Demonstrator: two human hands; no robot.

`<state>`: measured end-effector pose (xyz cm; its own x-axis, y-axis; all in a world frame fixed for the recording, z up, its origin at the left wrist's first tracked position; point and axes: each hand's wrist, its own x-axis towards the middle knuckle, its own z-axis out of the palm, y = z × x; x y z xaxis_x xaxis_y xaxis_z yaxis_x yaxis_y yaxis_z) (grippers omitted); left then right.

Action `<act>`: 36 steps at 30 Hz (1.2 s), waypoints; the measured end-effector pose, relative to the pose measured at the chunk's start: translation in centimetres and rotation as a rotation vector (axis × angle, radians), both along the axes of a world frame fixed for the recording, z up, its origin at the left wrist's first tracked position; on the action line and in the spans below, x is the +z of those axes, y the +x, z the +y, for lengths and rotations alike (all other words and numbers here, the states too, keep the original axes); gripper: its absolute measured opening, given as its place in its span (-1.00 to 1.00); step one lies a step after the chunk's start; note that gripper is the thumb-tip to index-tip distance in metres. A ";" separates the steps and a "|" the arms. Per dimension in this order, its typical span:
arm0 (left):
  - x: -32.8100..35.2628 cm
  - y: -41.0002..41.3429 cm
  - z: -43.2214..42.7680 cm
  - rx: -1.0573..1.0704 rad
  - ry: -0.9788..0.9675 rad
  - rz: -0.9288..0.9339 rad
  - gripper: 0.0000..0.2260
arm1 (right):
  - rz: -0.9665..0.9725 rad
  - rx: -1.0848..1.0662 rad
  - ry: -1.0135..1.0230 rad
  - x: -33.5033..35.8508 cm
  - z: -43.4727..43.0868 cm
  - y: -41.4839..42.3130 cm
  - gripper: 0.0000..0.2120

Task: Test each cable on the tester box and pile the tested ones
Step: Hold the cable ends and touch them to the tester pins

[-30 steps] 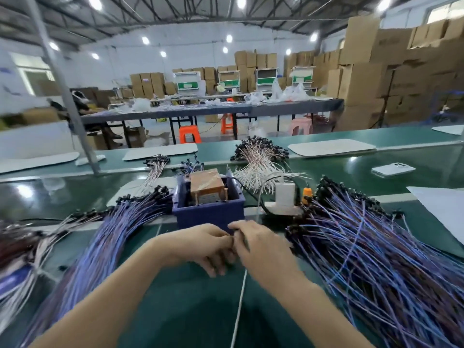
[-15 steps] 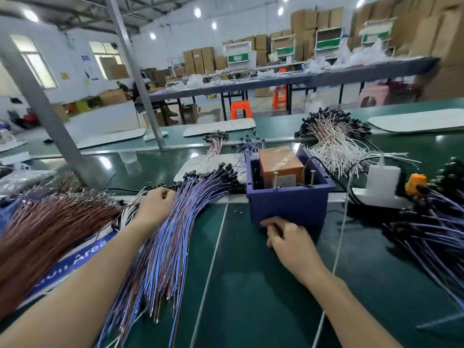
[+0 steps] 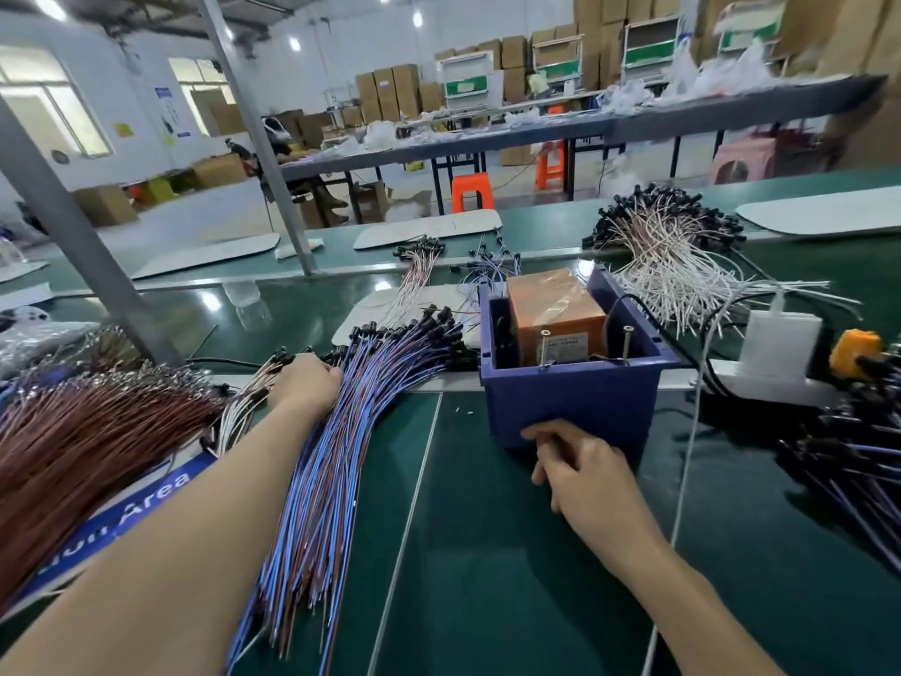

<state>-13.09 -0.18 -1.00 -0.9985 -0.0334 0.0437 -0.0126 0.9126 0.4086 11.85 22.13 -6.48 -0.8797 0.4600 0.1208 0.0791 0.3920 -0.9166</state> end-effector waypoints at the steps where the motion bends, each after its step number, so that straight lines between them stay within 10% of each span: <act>1: -0.1 0.0 0.1 0.016 0.010 0.016 -0.74 | 0.004 0.004 -0.006 0.0 0.0 0.0 -0.76; 6: 1.5 1.8 1.3 0.081 0.363 0.176 -0.74 | 0.016 0.013 -0.034 0.0 0.0 0.2 -0.76; 13: 9.5 13.9 4.4 -0.317 1.026 0.943 -0.91 | 0.135 -0.045 0.004 0.4 -0.9 0.6 -0.79; 21: 1.1 26.6 10.3 -0.592 0.338 0.753 -0.86 | 0.539 -0.449 0.480 1.6 -0.3 3.8 -0.25; 26: -1.4 27.2 10.4 -0.969 0.199 0.824 -0.88 | 0.538 -0.379 0.939 1.4 1.4 5.6 -0.73; 36: -1.5 24.3 7.5 -1.034 0.433 0.816 -0.75 | 0.657 -0.756 -0.104 2.0 4.1 6.5 -0.53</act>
